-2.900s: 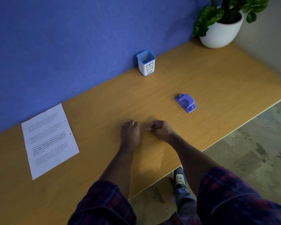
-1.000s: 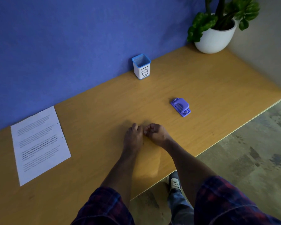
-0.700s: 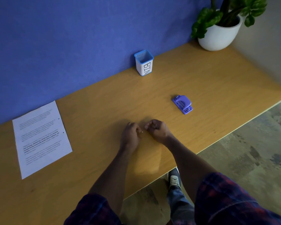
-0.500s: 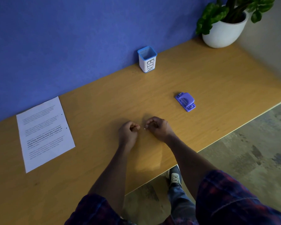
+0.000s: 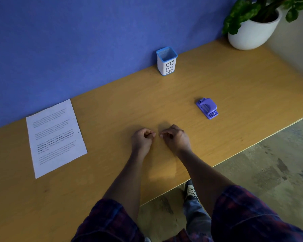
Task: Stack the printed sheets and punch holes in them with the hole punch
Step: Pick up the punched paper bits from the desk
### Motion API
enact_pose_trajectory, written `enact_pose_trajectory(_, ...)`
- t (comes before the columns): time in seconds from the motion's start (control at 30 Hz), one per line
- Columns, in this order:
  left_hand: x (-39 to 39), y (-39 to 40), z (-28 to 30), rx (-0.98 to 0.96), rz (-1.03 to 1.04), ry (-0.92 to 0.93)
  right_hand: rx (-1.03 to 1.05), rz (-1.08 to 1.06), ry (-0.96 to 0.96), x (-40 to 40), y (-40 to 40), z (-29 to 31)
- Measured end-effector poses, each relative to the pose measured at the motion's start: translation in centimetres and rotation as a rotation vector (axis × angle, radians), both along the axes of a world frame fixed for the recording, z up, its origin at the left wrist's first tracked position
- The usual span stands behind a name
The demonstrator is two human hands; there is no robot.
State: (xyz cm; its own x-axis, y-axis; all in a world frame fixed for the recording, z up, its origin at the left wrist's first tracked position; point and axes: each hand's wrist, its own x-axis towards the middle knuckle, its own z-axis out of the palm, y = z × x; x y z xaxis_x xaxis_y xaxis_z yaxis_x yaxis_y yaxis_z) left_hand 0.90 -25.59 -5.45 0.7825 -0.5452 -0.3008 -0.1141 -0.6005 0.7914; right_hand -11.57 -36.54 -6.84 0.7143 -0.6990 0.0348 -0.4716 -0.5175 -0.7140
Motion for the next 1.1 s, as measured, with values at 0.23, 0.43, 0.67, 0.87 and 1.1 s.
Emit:
enact_pose_trajectory(0.23, -0.1, -0.1, 0.1, 0.021, -0.006, -0.044, -0.14, 0.011, 0.14, 0.2, 0.9, -0.3)
enact_pose_trajectory(0.43, -0.2, -0.3, 0.2, 0.039, -0.017, -0.074, -0.259, 0.078, 0.277, 0.6, 1.3, -0.1)
enact_pose_trajectory(0.67, -0.3, -0.2, 0.6, 0.021, -0.018, -0.075, 0.093, -0.088, 0.115, 0.2, -0.5, 0.8)
enact_pose_trajectory(0.87, -0.3, -0.2, 1.2, 0.025, -0.039, -0.087, 0.124, -0.09, 0.085, 0.2, -1.6, 1.2)
enact_pose_trajectory(1.1, 0.0, -0.8, 1.6, 0.126, -0.269, -0.185, -0.037, 0.093, 0.161, 0.2, -1.3, 1.8)
